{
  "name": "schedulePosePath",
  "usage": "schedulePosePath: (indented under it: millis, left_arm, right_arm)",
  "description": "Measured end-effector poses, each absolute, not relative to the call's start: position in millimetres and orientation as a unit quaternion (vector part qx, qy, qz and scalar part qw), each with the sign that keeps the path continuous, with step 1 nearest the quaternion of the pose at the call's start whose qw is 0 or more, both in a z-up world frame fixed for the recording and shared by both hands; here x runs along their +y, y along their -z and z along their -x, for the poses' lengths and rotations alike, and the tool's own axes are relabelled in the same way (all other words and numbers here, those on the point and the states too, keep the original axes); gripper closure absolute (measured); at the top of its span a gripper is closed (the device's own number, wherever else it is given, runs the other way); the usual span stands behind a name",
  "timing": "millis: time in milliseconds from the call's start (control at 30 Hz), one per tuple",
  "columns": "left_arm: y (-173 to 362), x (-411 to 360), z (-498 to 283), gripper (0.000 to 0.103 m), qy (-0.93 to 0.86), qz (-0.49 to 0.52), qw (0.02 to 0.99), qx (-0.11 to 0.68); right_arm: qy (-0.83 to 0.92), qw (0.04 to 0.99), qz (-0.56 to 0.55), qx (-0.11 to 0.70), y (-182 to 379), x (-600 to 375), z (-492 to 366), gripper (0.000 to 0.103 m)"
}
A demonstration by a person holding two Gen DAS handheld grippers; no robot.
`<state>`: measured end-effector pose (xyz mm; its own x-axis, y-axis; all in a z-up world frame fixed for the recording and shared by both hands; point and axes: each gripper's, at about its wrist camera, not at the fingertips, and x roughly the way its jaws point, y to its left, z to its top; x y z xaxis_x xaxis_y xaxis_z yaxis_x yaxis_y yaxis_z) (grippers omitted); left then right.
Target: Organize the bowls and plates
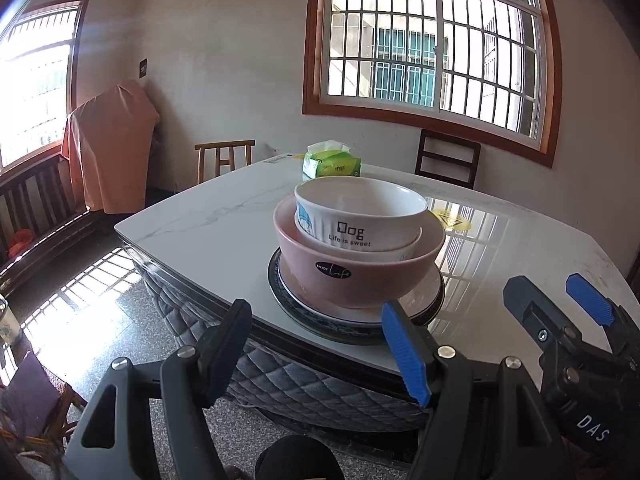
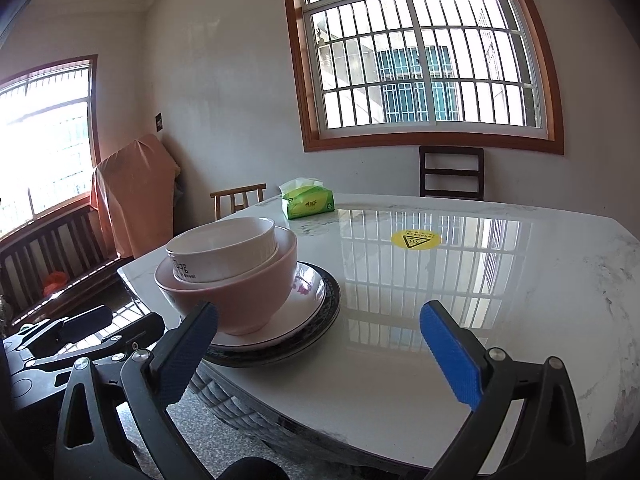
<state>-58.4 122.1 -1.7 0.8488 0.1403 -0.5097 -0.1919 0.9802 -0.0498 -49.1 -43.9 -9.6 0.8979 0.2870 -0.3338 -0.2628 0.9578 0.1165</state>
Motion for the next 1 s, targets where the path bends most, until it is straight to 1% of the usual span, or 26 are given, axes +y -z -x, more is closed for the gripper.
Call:
schedulePosePath:
  millis: [400,1000]
  left_arm:
    - [2,110,64,0.034,-0.094,0.037,0.957,0.273]
    - [-1,108,71,0.034,-0.096,0.038,0.956,0.276]
  right_arm:
    - [-0.138,0.978,-0.032,0.154,6,-53,61,0.001]
    - [-0.138,0.979,-0.028,0.15,5,-55,70,0.001]
